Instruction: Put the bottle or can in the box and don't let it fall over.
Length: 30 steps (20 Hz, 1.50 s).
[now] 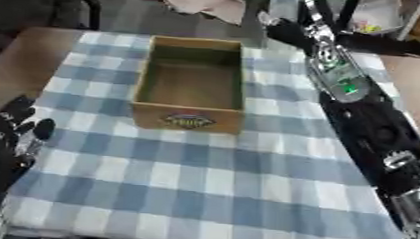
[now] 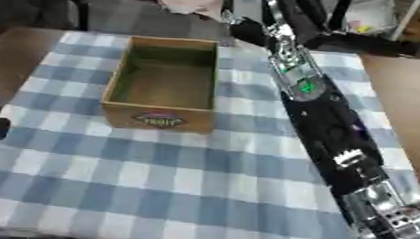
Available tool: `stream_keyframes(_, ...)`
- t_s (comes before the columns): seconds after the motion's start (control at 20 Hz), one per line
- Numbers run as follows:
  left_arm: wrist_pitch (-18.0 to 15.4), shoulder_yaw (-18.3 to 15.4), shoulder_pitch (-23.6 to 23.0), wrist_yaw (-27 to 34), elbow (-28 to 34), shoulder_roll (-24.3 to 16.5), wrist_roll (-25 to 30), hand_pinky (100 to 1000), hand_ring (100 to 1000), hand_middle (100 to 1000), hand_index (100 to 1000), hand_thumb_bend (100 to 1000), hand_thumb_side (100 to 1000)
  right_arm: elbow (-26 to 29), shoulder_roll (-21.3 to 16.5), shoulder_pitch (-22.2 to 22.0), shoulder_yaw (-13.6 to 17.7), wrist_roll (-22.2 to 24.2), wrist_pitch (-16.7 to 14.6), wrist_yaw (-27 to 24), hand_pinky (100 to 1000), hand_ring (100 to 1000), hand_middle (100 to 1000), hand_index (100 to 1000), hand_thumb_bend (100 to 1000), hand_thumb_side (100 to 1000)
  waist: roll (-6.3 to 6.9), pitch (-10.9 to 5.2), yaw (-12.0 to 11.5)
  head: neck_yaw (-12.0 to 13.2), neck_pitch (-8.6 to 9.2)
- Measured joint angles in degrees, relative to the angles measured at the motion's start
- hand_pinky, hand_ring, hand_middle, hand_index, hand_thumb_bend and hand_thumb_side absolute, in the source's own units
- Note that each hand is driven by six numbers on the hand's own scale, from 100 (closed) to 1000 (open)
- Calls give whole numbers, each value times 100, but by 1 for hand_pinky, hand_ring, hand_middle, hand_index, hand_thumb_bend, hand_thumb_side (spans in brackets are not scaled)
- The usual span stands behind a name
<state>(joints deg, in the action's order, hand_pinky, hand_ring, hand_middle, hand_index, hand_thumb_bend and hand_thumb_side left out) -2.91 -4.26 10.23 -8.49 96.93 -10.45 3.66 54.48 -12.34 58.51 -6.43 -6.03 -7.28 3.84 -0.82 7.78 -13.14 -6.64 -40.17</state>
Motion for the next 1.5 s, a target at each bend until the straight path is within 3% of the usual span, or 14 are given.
stream_keyframes(0.35, -8, 20, 45, 21, 21, 45, 36, 935, 942, 888, 959, 609, 640, -373, 593, -75, -110, 167, -107, 593, 893, 582, 338, 536, 100, 100, -10, 39, -100, -105, 49)
stream_keyframes(0.4, -8, 20, 45, 22, 21, 45, 36, 935, 942, 888, 959, 607, 641, -407, 652, -113, -137, 226, -145, 690, 907, 626, 452, 663, 100, 100, -17, 39, -100, -107, 50)
stream_keyframes(0.45, -8, 20, 45, 22, 21, 45, 36, 935, 942, 888, 959, 608, 640, -430, 700, -150, -169, 310, -203, 801, 912, 642, 477, 697, 100, 100, -26, 39, -100, -107, 50)
stream_keyframes(0.5, -8, 20, 46, 23, 21, 45, 36, 935, 942, 888, 959, 610, 640, -449, 735, -185, -199, 410, -277, 919, 930, 695, 569, 817, 100, 130, -34, 39, -100, -107, 51)
stream_keyframes(0.55, -8, 20, 46, 23, 21, 45, 36, 935, 942, 888, 959, 610, 640, -464, 763, -218, -227, 526, -367, 1045, 938, 723, 625, 880, 115, 223, -38, 39, -97, -106, 51)
stream_keyframes(0.6, -8, 20, 46, 23, 21, 45, 36, 935, 943, 888, 959, 609, 640, -483, 782, -250, -248, 644, -466, 1172, 958, 775, 747, 977, 240, 368, -39, 39, -93, -105, 51)
stream_keyframes(0.65, -8, 20, 46, 23, 21, 45, 36, 935, 942, 888, 959, 609, 640, -499, 796, -270, -259, 758, -573, 1303, 966, 795, 787, 1000, 291, 409, -39, 39, -85, -102, 51)
stream_keyframes(0.7, -8, 20, 46, 23, 21, 45, 36, 935, 942, 888, 959, 612, 639, -519, 802, -286, -264, 859, -673, 1430, 985, 832, 867, 1000, 348, 455, -40, 39, -73, -99, 51)
stream_keyframes(0.8, -7, 19, 45, 23, 21, 45, 36, 935, 943, 888, 959, 613, 639, -559, 804, -316, -257, 993, -850, 1664, 996, 846, 904, 1000, 360, 469, -41, 39, -57, -88, 51)
stream_keyframes(1.1, -7, 15, 26, 23, 21, 45, 28, 935, 943, 888, 959, 617, 639, -576, 683, -375, -156, 894, -1095, 1883, 999, 842, 911, 1000, 356, 475, -36, 36, 67, -15, 51)
stream_keyframes(1.3, 4, -9, -26, 19, 21, 43, 2, 935, 943, 888, 959, 618, 639, -364, 396, -525, -137, 851, -1116, 1708, 1000, 839, 915, 1000, 352, 469, -69, 24, 235, 95, 49)
stream_keyframes(1.5, 10, -60, -74, -6, 21, 34, -39, 935, 943, 888, 959, 619, 640, 183, -10, -949, -167, 916, -1049, 1200, 1000, 835, 916, 1000, 342, 468, -104, 9, 430, 247, 47)
